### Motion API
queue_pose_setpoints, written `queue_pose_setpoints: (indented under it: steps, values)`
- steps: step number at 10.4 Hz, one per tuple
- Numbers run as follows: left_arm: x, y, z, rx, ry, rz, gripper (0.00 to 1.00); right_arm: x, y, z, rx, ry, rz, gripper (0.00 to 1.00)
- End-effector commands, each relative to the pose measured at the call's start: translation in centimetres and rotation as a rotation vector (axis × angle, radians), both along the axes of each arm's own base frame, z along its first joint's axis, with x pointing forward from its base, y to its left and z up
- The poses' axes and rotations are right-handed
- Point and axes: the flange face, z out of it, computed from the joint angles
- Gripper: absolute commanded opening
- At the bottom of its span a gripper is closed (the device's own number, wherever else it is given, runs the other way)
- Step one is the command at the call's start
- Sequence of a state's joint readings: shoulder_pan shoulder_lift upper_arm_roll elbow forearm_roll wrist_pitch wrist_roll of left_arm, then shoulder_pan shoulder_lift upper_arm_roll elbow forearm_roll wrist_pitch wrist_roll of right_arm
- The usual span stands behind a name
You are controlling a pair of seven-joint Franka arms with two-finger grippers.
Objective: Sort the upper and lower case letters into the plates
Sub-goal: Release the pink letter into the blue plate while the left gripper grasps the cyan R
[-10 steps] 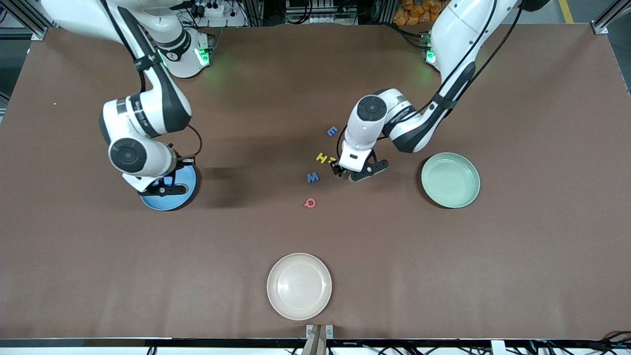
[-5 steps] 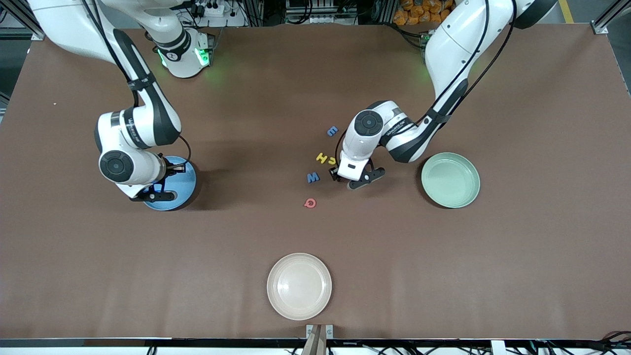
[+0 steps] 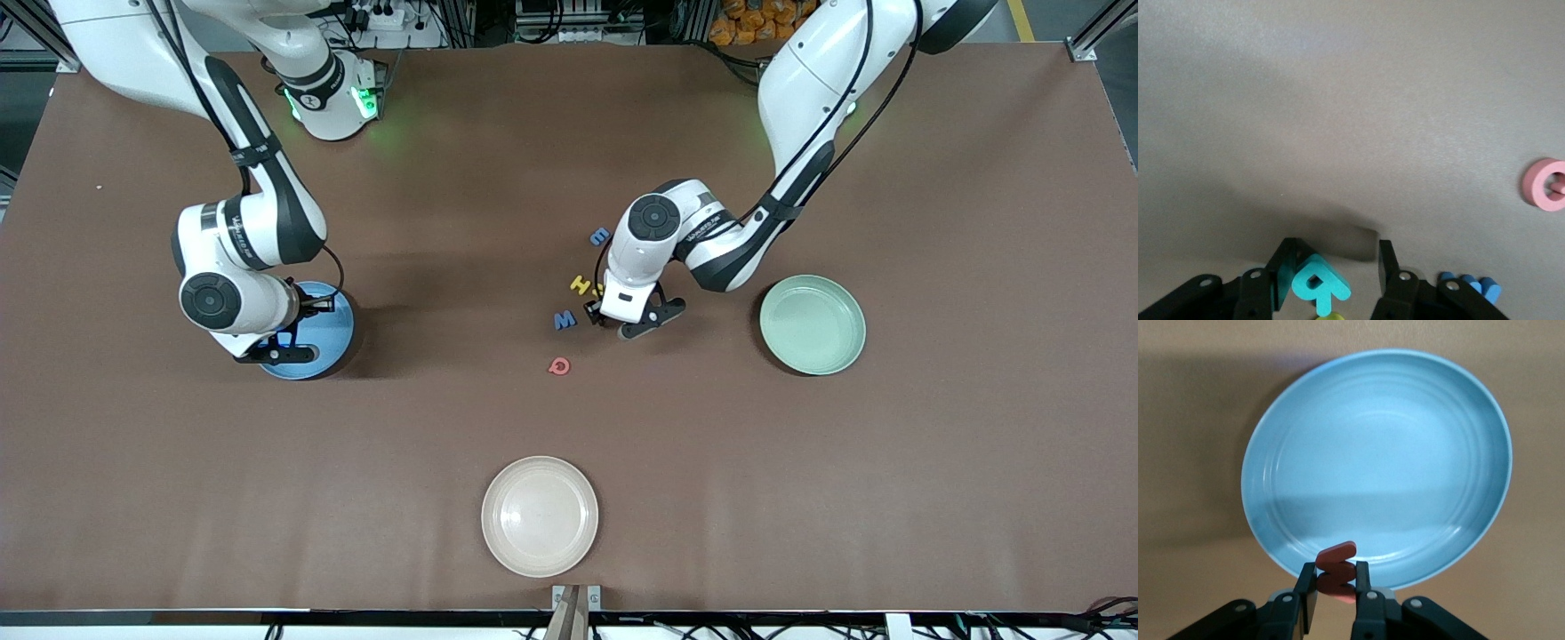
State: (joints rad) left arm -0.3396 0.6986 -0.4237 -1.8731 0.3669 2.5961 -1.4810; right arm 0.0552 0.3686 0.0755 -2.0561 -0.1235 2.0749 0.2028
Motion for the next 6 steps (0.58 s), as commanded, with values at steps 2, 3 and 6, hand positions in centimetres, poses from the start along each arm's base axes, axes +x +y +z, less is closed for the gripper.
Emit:
queue_pose_setpoints:
  steps: [2,3,6]
  values:
    - [-0.10,-0.33,-1.09,0.018,0.011,0.044,0.58,-0.01,-0.49,0.04,0.023,-0.008,-0.007,1.00]
    - [-0.05,-0.44,-0.83,0.014,0.009,0.053,0.58,0.04,-0.49,0.17,0.022,-0.010,-0.009,1.00]
    - [-0.53,-1.16,-0.38,0.018,-0.018,-0.055,0.60,0.08,-0.25,0.43,0.022,-0.010,-0.005,1.00]
